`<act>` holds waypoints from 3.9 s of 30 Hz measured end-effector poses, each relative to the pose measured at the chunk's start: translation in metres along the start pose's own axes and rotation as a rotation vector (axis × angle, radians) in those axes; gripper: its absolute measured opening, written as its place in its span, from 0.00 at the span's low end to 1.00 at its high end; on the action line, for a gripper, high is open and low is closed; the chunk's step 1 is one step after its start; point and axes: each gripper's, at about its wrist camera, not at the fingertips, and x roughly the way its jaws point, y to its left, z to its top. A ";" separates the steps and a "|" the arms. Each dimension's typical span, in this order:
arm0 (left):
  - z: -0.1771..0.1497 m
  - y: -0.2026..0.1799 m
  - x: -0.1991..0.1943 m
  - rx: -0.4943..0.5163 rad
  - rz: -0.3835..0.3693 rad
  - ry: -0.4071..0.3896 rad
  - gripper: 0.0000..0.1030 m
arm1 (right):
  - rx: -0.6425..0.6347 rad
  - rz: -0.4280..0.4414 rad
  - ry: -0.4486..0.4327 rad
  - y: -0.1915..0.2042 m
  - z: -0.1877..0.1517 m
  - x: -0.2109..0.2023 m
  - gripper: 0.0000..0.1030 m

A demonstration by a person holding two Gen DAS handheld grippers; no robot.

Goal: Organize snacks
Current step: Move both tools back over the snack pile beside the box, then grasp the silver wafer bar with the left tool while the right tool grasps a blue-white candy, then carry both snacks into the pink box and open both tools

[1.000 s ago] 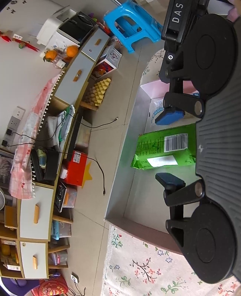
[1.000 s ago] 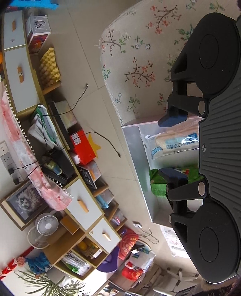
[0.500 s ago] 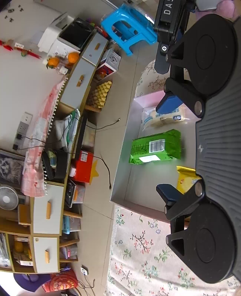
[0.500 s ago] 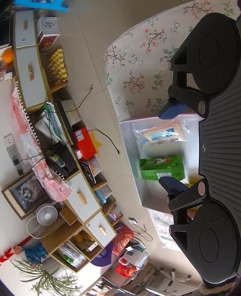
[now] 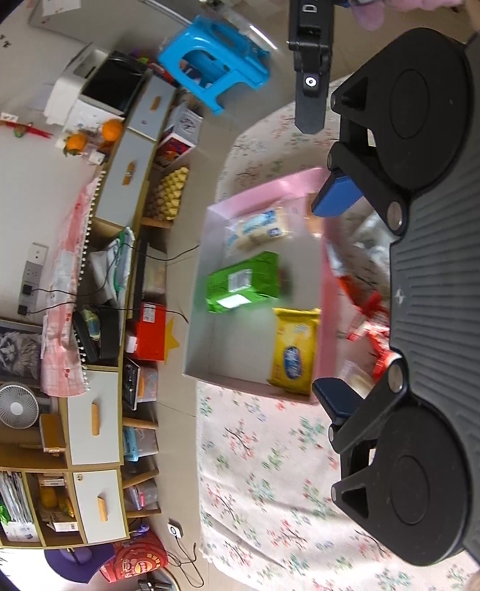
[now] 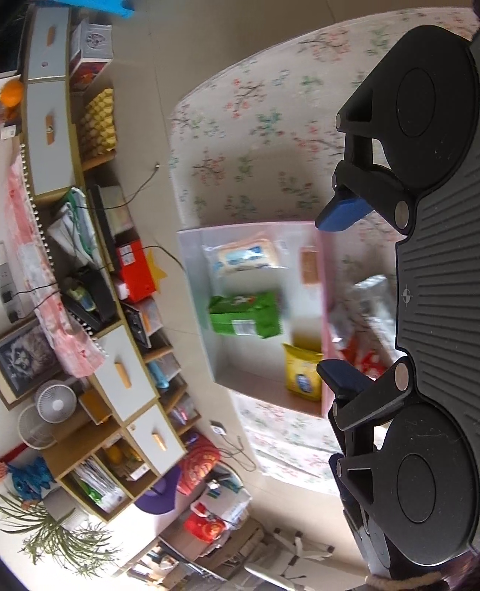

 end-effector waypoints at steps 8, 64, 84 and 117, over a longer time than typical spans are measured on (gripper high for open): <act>-0.027 0.003 -0.021 0.028 -0.007 0.028 0.96 | -0.036 0.013 0.038 0.010 -0.036 -0.019 0.77; -0.077 0.009 0.037 0.129 0.017 0.218 0.37 | -0.128 -0.098 0.174 -0.012 -0.091 0.074 0.24; -0.074 0.001 0.044 0.150 -0.041 0.167 0.29 | -0.248 -0.156 0.156 0.005 -0.101 0.076 0.24; -0.033 0.031 -0.005 -0.088 -0.169 0.023 0.27 | 0.014 0.052 0.083 0.000 -0.056 0.035 0.22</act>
